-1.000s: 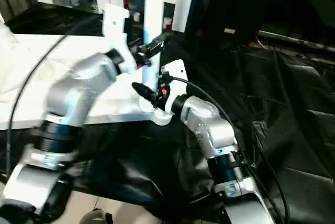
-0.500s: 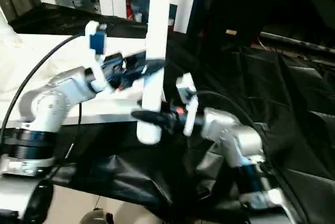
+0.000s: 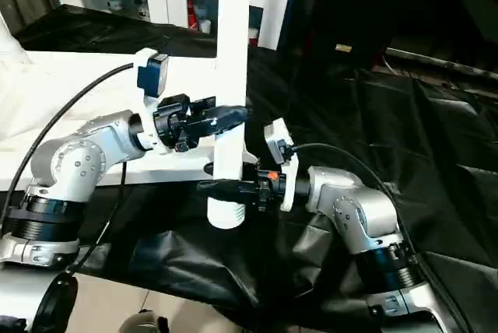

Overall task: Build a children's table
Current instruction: Insert table leg to table base

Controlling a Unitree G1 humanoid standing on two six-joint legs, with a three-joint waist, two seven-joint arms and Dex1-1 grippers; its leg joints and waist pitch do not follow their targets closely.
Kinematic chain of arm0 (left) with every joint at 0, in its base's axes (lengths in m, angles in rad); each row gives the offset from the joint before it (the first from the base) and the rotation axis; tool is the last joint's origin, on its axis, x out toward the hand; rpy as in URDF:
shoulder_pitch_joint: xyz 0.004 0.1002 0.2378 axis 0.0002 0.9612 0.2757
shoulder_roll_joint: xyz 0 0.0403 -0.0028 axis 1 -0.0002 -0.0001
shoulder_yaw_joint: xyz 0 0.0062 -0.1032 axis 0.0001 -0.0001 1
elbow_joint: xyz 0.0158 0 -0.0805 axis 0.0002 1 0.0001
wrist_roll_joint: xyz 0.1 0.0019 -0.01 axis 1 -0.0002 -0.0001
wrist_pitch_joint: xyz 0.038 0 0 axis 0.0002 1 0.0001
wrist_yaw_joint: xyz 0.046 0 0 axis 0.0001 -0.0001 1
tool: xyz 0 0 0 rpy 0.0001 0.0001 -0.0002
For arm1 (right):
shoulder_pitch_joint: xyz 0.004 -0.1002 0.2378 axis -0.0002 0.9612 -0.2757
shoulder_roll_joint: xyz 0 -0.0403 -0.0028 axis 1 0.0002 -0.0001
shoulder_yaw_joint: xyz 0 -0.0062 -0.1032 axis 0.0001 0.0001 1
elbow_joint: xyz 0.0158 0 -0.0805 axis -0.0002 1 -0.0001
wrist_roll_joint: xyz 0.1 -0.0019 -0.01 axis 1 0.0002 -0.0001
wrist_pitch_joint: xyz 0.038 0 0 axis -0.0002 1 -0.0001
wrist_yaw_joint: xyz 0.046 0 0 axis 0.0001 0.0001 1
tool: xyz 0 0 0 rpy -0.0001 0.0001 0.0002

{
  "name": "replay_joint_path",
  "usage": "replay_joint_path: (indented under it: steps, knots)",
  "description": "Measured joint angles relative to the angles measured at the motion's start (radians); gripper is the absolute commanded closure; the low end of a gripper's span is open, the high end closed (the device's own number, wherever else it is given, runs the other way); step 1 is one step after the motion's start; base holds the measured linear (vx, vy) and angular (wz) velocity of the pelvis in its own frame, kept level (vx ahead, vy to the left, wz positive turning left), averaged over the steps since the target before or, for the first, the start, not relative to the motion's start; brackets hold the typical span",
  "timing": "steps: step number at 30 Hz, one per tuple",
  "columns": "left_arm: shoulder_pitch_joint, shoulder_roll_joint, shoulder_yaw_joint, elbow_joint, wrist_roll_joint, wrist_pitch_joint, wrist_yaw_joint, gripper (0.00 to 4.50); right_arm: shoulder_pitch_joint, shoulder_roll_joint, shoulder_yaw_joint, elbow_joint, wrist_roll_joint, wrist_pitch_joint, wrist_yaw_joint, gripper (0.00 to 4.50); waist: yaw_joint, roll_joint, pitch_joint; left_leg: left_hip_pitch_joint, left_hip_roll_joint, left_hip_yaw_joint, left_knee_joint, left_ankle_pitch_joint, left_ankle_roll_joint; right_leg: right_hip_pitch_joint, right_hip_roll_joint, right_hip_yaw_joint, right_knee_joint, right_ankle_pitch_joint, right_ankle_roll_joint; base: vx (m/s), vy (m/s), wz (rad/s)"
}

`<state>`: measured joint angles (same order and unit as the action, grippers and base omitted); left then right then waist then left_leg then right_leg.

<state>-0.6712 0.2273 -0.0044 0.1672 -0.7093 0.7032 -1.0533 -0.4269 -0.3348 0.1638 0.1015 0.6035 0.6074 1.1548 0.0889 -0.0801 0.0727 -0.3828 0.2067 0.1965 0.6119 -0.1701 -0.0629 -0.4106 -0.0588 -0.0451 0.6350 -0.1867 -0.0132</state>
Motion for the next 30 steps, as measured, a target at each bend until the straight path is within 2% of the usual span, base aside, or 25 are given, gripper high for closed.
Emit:
replay_joint_path:
  steps: [2,3,5,10,18,30]
  knots:
    - [0.0,-0.004,0.002,0.0,0.0,-0.006,0.008,2.6,-0.002,0.005,0.0,0.0,-0.013,-0.017,-0.013,2.58,0.0,0.0,0.0,0.0,0.0,0.0,0.0,0.0,0.0,0.0,0.0,0.0,0.0,0.0,0.0,0.0,0.0,0.0]
    - [0.0,-0.006,0.005,-0.001,0.0,-0.009,0.011,2.6,-0.004,0.012,0.0,0.0,-0.014,-0.02,-0.022,2.23,0.0,0.0,0.0,0.0,0.0,0.0,0.0,0.0,0.0,0.0,0.0,0.0,0.0,0.0,0.0,0.0,0.0,0.0]
    - [0.0,-0.008,0.007,-0.001,0.002,-0.013,0.023,2.63,-0.006,0.019,-0.001,0.0,-0.016,-0.02,-0.037,1.88,-0.001,0.0,0.0,0.0,0.0,0.0,0.0,0.0,0.0,0.0,0.0,0.0,0.0,0.0,0.0,0.0,0.0,0.0]
    - [0.0,-0.017,0.024,-0.002,0.006,-0.028,0.059,2.64,-0.008,0.027,-0.001,-0.015,-0.027,-0.014,-0.075,1.46,0.0,0.0,0.0,0.0,0.0,0.0,0.0,0.0,0.0,0.0,0.0,0.0,0.0,0.0,0.0,0.0,0.0,0.0]
    - [-0.006,-0.012,0.027,-0.002,0.01,-0.05,0.061,2.64,-0.012,0.041,-0.001,-0.015,-0.038,-0.018,-0.108,1.41,-0.001,0.0,0.0,0.0,0.0,0.0,0.0,0.0,0.0,0.0,0.0,0.0,0.0,0.0,0.0,0.0,0.0,0.0]
    - [-0.006,0.058,-0.025,-0.027,0.027,-0.041,-0.042,2.64,-0.044,0.012,-0.006,-0.014,-0.016,0.059,-0.093,1.41,0.0,0.0,0.0,0.0,0.0,0.0,0.0,0.0,0.0,0.001,0.0,0.0,0.0,0.0,0.0,0.0,0.0,0.0]
